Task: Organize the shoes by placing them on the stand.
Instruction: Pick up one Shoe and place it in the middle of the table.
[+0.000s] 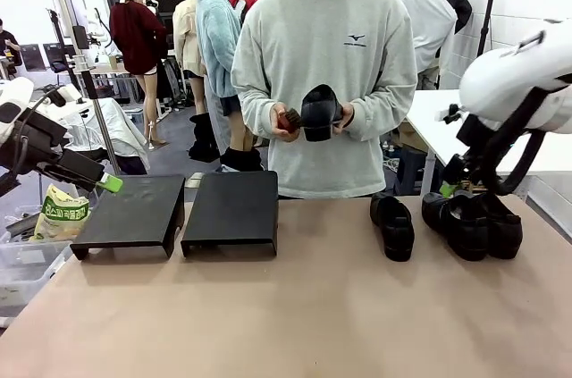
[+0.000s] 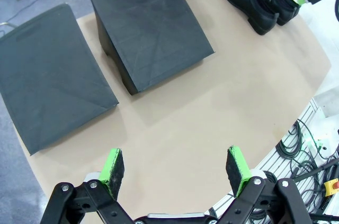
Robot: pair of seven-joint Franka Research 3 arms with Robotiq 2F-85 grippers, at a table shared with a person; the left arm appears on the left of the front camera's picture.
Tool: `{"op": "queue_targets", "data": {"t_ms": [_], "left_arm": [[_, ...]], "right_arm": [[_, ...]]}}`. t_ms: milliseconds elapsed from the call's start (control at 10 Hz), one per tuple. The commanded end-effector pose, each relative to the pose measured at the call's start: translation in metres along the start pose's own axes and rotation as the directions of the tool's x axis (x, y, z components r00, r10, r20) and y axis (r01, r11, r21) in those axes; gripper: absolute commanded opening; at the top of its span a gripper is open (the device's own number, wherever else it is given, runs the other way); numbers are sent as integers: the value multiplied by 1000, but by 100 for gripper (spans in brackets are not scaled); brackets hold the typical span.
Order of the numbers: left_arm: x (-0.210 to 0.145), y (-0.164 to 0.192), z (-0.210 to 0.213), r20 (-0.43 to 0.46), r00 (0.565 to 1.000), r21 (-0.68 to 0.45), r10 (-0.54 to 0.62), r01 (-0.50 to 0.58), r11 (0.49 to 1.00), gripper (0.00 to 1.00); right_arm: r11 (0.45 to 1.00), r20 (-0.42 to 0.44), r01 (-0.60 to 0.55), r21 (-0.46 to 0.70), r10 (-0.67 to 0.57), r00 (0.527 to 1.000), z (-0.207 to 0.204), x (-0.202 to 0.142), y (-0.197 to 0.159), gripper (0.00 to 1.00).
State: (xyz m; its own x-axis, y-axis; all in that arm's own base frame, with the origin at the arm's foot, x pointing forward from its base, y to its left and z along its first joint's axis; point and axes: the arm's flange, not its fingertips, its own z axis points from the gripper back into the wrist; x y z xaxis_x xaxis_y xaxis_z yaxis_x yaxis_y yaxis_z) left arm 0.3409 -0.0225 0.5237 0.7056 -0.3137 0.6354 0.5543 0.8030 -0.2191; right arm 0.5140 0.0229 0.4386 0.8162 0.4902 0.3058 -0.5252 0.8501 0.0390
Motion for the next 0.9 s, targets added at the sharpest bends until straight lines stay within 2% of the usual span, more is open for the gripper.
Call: {"op": "queue_targets", "data": {"t_ms": [0, 300, 800], "left_arm": [[0, 1, 0, 9, 1000, -7, 3, -3, 1000, 100], [0, 1, 0, 9, 1000, -7, 3, -3, 1000, 100], [0, 1, 0, 9, 1000, -7, 3, -3, 1000, 100]], "right_arm": [[1000, -104, 24, 3, -23, 994, -21, 13, -6, 100], [998, -161, 64, 14, -61, 985, -57, 8, -6, 100], [992, -166, 103, -70, -114, 980, -86, 6, -14, 100]]}}
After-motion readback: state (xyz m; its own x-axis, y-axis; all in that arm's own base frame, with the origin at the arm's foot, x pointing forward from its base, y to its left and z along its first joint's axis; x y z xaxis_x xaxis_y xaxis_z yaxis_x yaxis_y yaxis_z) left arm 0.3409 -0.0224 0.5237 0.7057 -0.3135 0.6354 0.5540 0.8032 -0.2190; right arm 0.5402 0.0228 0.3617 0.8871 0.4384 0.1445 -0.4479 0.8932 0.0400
